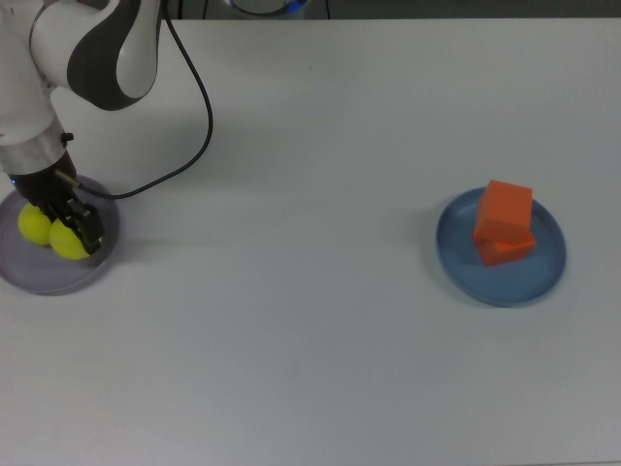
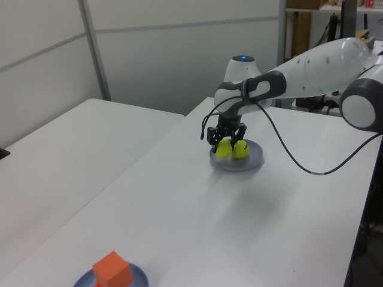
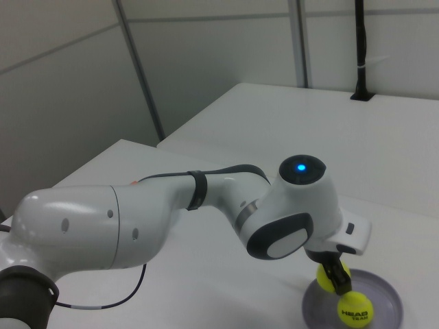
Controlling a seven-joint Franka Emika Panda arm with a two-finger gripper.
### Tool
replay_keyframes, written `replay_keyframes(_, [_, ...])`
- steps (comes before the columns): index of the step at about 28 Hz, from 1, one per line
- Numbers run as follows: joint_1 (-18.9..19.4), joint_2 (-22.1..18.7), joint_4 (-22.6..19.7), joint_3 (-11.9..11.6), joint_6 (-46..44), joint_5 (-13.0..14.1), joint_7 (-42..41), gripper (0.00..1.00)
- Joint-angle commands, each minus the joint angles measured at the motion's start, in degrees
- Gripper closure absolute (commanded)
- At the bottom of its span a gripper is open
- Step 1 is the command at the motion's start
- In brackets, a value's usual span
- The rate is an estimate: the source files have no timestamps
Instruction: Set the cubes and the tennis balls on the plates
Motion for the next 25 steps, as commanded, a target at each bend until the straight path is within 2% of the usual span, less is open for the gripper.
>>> replay_keyframes(1, [-0.28,0.36,-0.56,-0.53,-0.70,-0.16,-2.07,0.84])
replay_keyframes(2, [-0.45,0.44,-0.56,-0.53,-0.70,-0.16,-2.59,0.50])
replay_keyframes(3, [-0.46,0.44,-0.56,-0.53,-0.70,-0.16,-2.86,0.01])
replay_keyframes(8, [-0.46,-0.78,-0.03,-0.53,-3.85,-0.07,-3.04,0.00])
replay_keyframes(14, [0.25,-6.49,0.06,0.08,-8.95,-0.34,-2.69,0.00])
replay_keyframes(19, [2.35,-12.99,-0.12,0.34,-16.33,-0.86,-2.69,0.00])
replay_keyframes(20, [2.62,-15.18,-0.21,0.78,-17.82,-0.86,-2.69,0.00])
replay_keyframes(24, [2.53,-18.62,-0.29,4.03,-20.20,-1.56,-2.34,0.00])
replay_keyframes(25, [2.53,-19.93,-0.30,5.60,-21.69,-3.48,-0.94,0.00])
